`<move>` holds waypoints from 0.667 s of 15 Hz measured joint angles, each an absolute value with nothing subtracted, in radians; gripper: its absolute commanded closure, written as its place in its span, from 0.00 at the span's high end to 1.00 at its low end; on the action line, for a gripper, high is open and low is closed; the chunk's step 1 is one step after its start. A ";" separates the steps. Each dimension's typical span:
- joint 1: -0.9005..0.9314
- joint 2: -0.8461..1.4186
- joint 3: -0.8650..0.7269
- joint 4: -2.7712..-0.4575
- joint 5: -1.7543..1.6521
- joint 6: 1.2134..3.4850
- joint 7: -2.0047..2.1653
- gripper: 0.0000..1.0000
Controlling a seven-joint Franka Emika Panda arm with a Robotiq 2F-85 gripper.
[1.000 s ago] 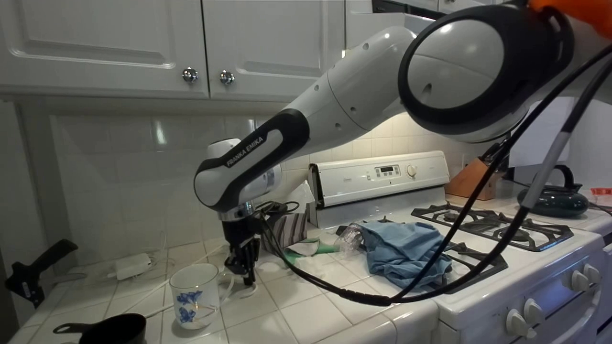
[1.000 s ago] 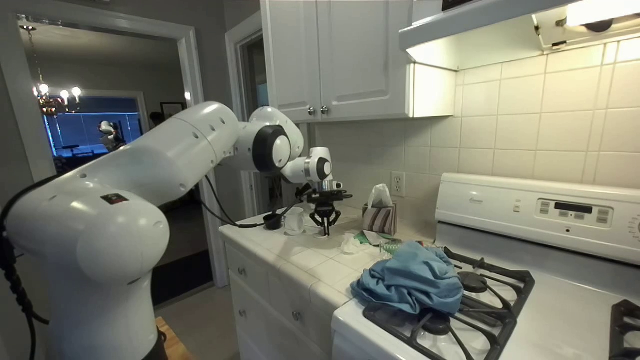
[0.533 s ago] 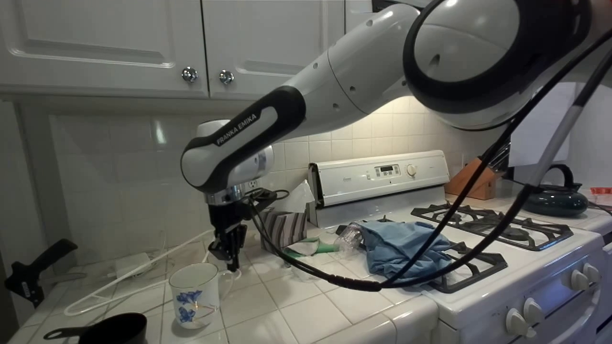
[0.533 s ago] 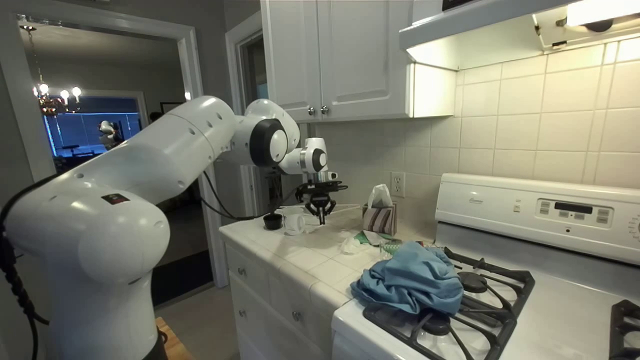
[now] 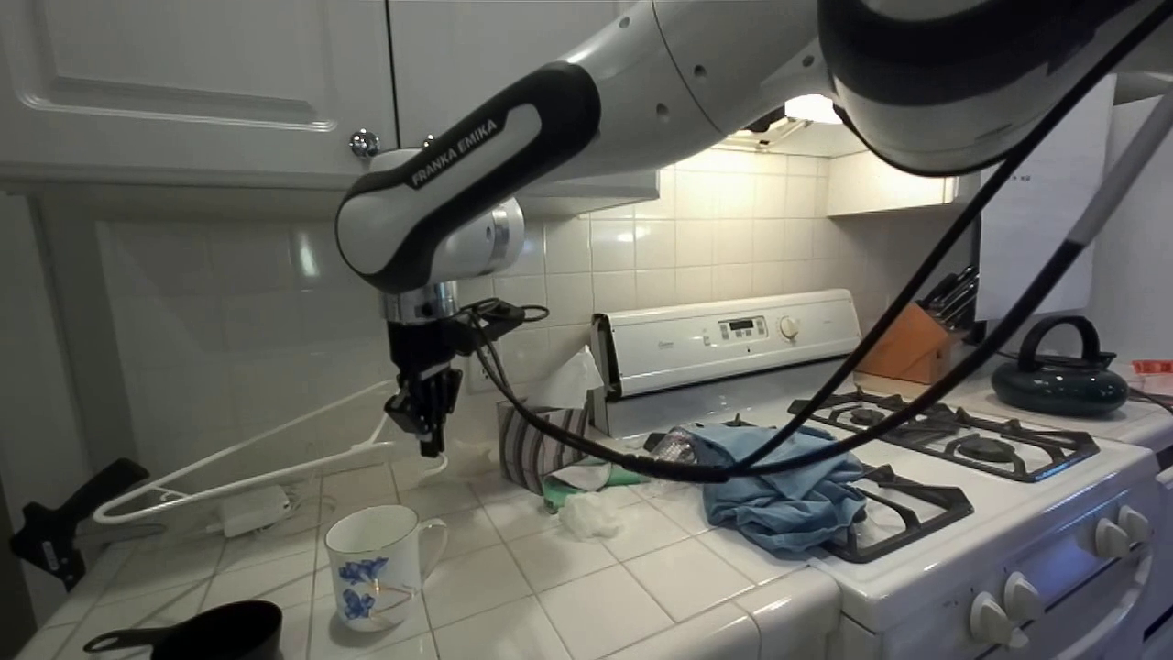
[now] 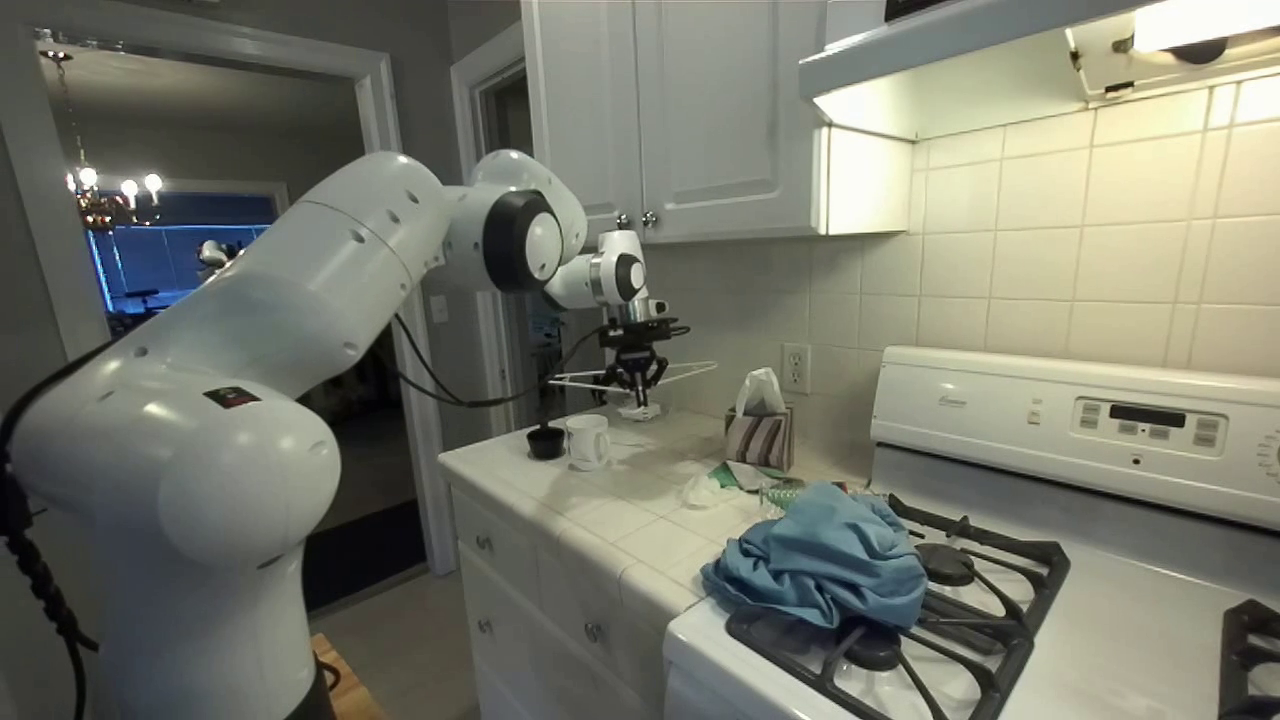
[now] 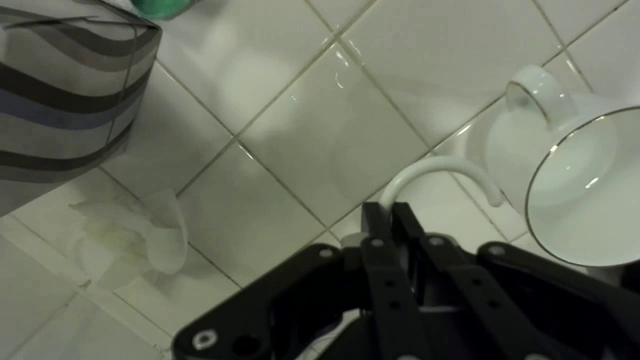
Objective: Hang the white hanger on the right upper cabinet door.
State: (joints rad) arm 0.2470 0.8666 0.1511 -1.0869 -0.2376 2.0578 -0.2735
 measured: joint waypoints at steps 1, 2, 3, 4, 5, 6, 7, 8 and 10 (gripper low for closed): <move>0.246 0.841 0.144 -1.112 -0.240 2.058 -0.270 0.02; 0.244 0.813 0.137 -1.141 -0.240 2.058 -0.265 0.02; 0.241 0.783 0.131 -1.175 -0.240 2.058 -0.260 0.02; 0.237 0.749 0.125 -1.216 -0.240 2.060 -0.255 0.02; 0.232 0.717 0.119 -1.257 -0.240 2.063 -0.248 0.02; 0.226 0.683 0.114 -1.302 -0.240 2.065 -0.242 0.02; 0.222 0.650 0.109 -1.344 -0.240 2.065 -0.239 0.02; 0.216 0.615 0.103 -1.390 -0.240 2.065 -0.237 0.02; 0.202 0.546 0.098 -1.481 -0.240 2.065 -0.237 0.02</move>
State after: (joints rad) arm 0.2020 0.5458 0.0982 -1.4810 -0.2404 2.0649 -0.2372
